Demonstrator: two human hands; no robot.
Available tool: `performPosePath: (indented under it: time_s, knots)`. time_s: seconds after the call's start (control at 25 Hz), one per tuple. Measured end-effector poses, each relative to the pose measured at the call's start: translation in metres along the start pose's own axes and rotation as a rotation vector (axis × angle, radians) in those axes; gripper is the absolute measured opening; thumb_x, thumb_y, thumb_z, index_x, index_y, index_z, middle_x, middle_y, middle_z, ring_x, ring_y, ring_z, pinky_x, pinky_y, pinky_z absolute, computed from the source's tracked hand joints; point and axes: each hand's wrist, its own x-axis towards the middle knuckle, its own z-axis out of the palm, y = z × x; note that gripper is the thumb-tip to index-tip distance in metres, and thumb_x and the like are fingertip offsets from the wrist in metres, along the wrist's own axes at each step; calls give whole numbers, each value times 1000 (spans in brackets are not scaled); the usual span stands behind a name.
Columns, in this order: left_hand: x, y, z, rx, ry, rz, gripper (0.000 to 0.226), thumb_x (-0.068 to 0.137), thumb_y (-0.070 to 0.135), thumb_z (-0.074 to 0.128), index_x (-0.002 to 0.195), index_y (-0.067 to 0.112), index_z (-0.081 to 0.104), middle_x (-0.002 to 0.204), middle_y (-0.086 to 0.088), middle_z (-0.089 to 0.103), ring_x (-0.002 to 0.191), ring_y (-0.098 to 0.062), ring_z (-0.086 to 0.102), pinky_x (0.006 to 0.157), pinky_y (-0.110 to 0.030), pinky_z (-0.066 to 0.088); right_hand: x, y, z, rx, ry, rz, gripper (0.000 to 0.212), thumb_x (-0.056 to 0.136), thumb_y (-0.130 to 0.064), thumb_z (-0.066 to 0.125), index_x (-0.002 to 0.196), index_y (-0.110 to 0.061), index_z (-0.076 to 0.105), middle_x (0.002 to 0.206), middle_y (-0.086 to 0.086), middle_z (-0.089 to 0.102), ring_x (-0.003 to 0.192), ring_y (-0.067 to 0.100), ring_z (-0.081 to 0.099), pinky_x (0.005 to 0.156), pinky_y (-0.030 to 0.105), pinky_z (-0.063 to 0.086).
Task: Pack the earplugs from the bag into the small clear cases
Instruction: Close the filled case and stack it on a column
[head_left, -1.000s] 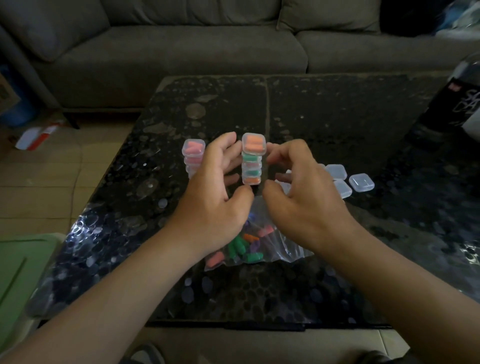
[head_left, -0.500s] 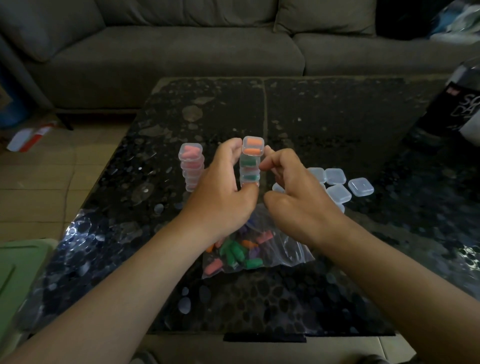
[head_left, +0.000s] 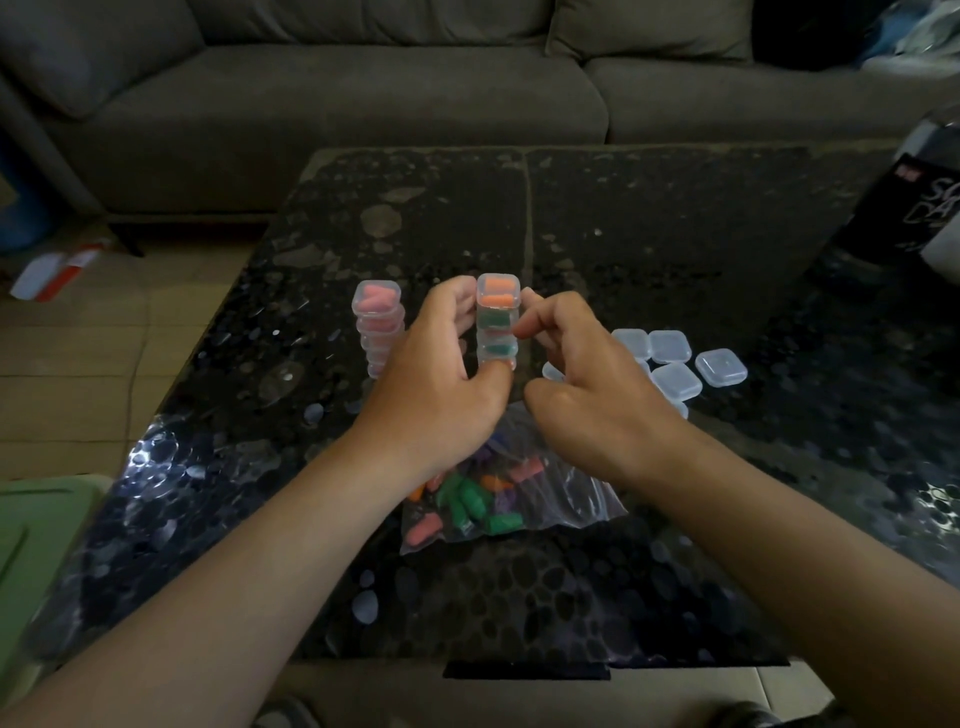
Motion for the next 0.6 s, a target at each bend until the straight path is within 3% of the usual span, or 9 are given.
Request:
performPosePath:
  time_s: [0.2,0.36,0.48,0.52,0.6]
  knots:
    - [-1,1,-1,14,-4,-15,57,94,2,63,121,44,35,111,37,46,114,19,46,110,-17,37,0,0,0,-11,-7,-1,44,82,0,54,116,-26,45,113,-2,57,119,29,58,96,54,53]
    - [-1,0,-2,19,-14,-20,59,93,3,62,140,31,39,119,34,45,130,7,44,116,-25,37,0,-1,0,-7,-2,-18,43,83,1,53,117,-25,46,115,-1,59,116,28,60,93,51,55]
    - [-1,-2,-6,27,28,-20,65,92,5,62,152,17,38,148,11,47,141,-5,43,119,-34,38,-2,-1,-2,4,17,-12,41,86,3,52,116,-24,46,108,-9,55,109,18,59,81,30,56]
    - [-2,-2,-7,41,62,-4,64,93,5,62,152,16,40,152,4,47,141,-8,45,119,-34,40,-3,-1,-3,-2,36,-17,40,87,2,52,116,-25,47,115,-10,57,113,15,57,84,28,54]
    - [-6,0,-9,51,129,71,54,92,9,60,144,16,48,144,3,55,135,-6,52,113,-30,45,-5,-1,-5,-55,101,-29,36,88,-2,53,115,-26,48,125,-4,60,117,14,58,93,37,54]
